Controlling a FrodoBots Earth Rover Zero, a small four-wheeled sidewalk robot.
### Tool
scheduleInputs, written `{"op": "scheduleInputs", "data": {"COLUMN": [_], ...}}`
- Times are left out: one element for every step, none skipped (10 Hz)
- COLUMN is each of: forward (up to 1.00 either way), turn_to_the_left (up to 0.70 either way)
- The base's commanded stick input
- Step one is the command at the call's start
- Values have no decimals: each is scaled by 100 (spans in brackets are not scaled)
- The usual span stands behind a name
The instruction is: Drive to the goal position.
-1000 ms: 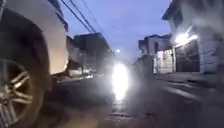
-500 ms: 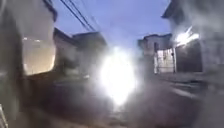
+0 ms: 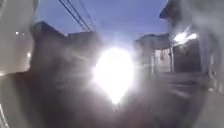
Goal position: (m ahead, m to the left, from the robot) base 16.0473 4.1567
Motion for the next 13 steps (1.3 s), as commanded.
{"op": "scheduleInputs", "data": {"forward": [70,70,70,70,70,70,70,70,70,70,70,70,70], "turn_to_the_left": [0,0,0,2,35,35,35,9,0,0,0,0,0]}}
